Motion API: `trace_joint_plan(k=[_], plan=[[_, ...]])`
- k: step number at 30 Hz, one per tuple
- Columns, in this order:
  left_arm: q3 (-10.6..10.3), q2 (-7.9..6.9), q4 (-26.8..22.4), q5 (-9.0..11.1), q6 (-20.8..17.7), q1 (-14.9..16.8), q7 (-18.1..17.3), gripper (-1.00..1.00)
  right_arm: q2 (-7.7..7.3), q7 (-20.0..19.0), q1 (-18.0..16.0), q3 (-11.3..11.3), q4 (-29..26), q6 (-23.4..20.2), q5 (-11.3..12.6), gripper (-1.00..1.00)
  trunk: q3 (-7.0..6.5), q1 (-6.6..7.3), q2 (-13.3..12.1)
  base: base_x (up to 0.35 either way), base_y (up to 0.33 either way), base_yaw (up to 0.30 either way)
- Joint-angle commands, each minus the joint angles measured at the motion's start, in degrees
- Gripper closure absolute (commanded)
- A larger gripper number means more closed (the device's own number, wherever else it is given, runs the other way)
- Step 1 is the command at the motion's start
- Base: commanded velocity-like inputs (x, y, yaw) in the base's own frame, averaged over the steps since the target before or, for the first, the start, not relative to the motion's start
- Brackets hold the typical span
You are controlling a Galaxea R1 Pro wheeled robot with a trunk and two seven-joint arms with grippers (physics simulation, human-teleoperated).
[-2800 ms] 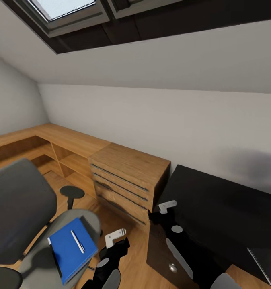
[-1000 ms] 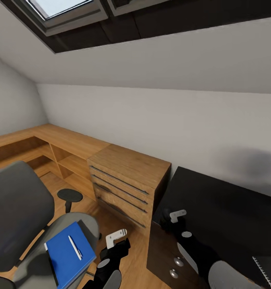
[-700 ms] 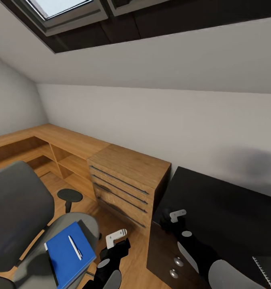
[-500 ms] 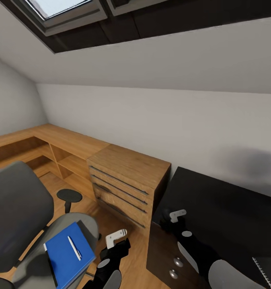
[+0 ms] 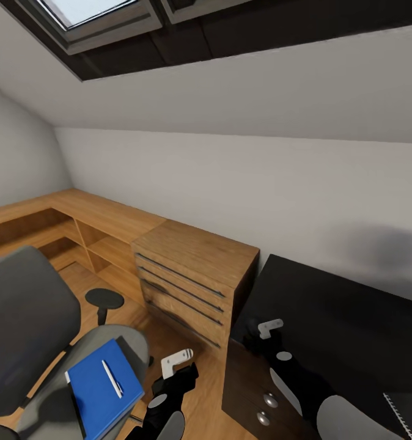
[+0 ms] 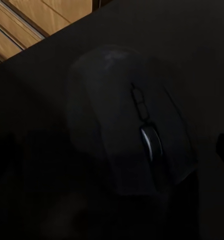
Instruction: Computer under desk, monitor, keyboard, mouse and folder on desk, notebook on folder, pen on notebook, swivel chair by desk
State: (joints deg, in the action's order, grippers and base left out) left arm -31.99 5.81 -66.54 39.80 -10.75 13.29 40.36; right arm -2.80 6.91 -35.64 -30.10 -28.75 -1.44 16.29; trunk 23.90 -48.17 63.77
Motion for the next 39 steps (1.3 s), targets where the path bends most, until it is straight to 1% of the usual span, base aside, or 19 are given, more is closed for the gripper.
trace_joint_plan(k=[1,7,17,25,26,39], plan=[[-0.08,-0.01,-0.07,0.22,-0.23,0.06,0.36,-1.00,-0.09,0.50,-0.04,-0.48,-0.08,-0.23,0.41,-1.00,0.07,0.00,0.04,0.060,0.000,0.000],[-0.08,-0.01,-0.03,0.23,-0.23,0.06,0.47,-1.00,-0.10,0.49,-0.04,-0.48,-0.08,-0.23,0.41,-1.00,0.07,0.00,0.04,0.120,0.000,0.000],[-0.07,0.00,0.00,0.19,-0.23,0.05,0.48,-1.00,-0.10,0.47,-0.04,-0.48,-0.08,-0.15,0.33,-1.00,0.07,0.00,0.04,0.020,0.000,0.000],[-0.09,-0.01,0.00,0.19,-0.23,0.06,0.58,-1.00,-0.10,0.47,-0.04,-0.48,-0.08,-0.11,0.18,-1.00,0.07,0.00,0.04,0.140,0.000,0.000],[-0.09,-0.01,0.00,0.19,-0.23,0.02,0.59,-1.00,-0.10,0.47,-0.04,-0.48,-0.08,-0.11,0.11,1.00,0.07,0.00,0.04,0.021,0.000,0.000],[-0.09,0.00,0.00,0.19,-0.23,0.06,0.59,-1.00,-0.10,0.47,-0.04,-0.63,-0.09,0.08,-0.03,1.00,0.07,0.00,0.04,0.003,0.000,0.000]])
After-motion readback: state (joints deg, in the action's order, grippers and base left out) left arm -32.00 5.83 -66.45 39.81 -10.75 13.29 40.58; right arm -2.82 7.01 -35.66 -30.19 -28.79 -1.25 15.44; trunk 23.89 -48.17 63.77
